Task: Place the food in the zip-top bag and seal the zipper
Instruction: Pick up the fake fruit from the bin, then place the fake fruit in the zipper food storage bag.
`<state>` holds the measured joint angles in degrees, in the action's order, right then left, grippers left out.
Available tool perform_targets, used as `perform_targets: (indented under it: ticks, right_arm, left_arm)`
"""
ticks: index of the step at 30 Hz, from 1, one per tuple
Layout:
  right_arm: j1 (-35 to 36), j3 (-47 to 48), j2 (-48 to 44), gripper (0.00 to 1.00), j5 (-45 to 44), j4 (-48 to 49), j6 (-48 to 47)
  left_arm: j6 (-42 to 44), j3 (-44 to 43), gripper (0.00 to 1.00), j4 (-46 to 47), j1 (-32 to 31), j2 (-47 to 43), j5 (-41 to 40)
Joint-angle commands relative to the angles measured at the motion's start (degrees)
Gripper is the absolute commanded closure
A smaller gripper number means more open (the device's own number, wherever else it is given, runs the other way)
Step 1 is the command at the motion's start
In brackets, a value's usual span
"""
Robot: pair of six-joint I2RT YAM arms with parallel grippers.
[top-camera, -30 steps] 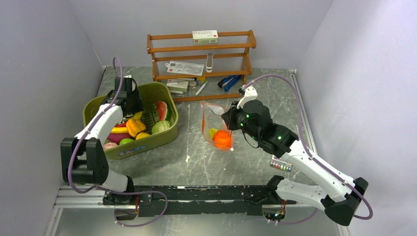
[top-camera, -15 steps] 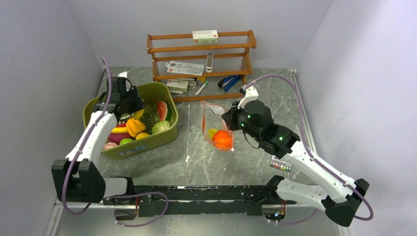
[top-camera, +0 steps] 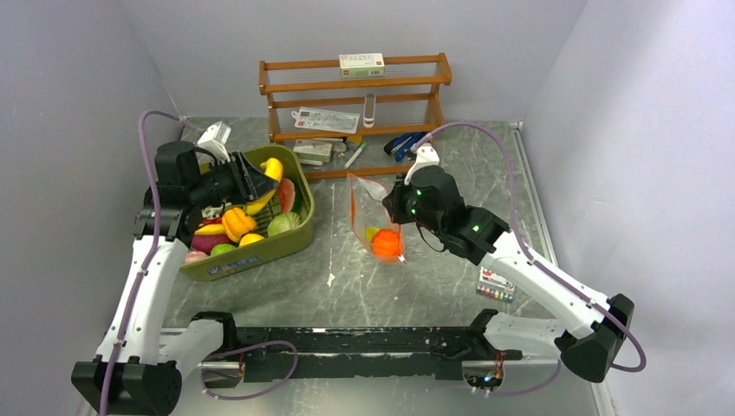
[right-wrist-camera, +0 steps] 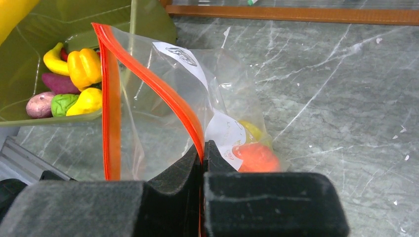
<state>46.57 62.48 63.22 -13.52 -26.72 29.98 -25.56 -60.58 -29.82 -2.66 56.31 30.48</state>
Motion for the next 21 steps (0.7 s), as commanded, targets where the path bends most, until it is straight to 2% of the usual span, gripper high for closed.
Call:
perform_targets:
  ticks: [1,8,12,17,21]
  right_arm:
    - [-0.2,2.6,1.1,1.00,-0.2,2.0,0.5]
    - [-0.2,2.4,2.9,1.00,-0.2,3.7,1.3]
    - [-0.2,2.1,3.9,1.00,0.7,4.4,2.3]
    - [-0.2,1.7,4.3,1.00,3.6,5.3,3.2]
    - [-0.2,1.4,4.1,1.00,3.1,5.3,4.3]
  left_arm:
    - [-2.4,-2.3,0.82,-0.7,0.0,-2.0,12.9]
    - [-6.9,-3.0,0.81,2.0,-0.9,-5.5,23.0]
    - [-7.3,-3.1,0.77,3.3,-2.1,-6.8,25.4]
    - [-7.0,-5.5,0.77,3.7,-4.3,-4.7,26.4]
    - [-11.1,-3.8,0.78,10.1,-9.3,-3.9,25.4]
